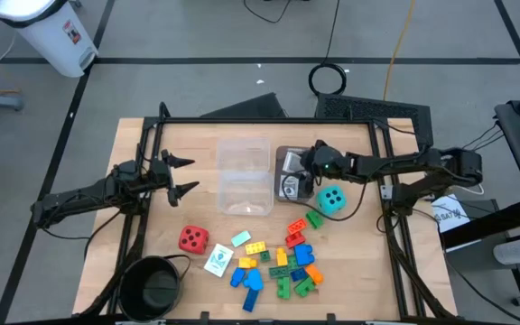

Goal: Pick & Place Toys
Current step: Put the brown deck of cards into the black bin, then put the blue deck of cards into the black bin

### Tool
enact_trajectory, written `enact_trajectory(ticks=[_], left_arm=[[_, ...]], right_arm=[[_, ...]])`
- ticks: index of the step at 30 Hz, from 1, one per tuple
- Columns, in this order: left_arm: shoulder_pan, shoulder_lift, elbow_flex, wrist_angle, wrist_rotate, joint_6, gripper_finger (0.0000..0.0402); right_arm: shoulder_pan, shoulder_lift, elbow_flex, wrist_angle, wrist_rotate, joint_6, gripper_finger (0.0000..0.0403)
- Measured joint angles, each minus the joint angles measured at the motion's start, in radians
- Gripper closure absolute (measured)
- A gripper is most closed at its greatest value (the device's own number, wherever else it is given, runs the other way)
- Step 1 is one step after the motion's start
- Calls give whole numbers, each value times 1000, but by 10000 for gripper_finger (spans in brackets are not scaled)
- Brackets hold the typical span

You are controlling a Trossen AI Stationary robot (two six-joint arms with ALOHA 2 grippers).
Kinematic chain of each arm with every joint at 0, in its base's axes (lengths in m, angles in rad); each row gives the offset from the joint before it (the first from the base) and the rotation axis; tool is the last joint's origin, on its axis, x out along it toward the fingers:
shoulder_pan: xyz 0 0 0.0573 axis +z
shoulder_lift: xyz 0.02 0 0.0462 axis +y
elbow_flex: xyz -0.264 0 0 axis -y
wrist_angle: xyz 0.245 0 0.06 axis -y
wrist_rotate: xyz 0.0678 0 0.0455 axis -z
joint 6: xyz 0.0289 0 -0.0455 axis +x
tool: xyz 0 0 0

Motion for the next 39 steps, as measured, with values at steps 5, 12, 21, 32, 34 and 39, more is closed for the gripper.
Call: enact_trajectory(ticks=[5, 12, 21, 32, 34, 39], left_arm=[[0, 0, 0, 0, 0, 0, 23], [0, 0, 0, 0, 0, 0, 23], [0, 0, 0, 0, 0, 0, 23], [0, 0, 0, 0, 0, 0, 23], [0, 0, 0, 0, 0, 0, 23], [0, 0, 0, 0, 0, 0, 23]], right_arm=[[-18, 87, 0, 25, 6, -63, 113], [-24, 127, 0, 37, 59, -110, 110], [-3, 126, 0, 38, 142, -133, 61], [69, 49, 0, 27, 139, -124, 34], [101, -8, 0, 0, 139, -118, 36], [212, -199, 0, -60, 130, -44, 39]])
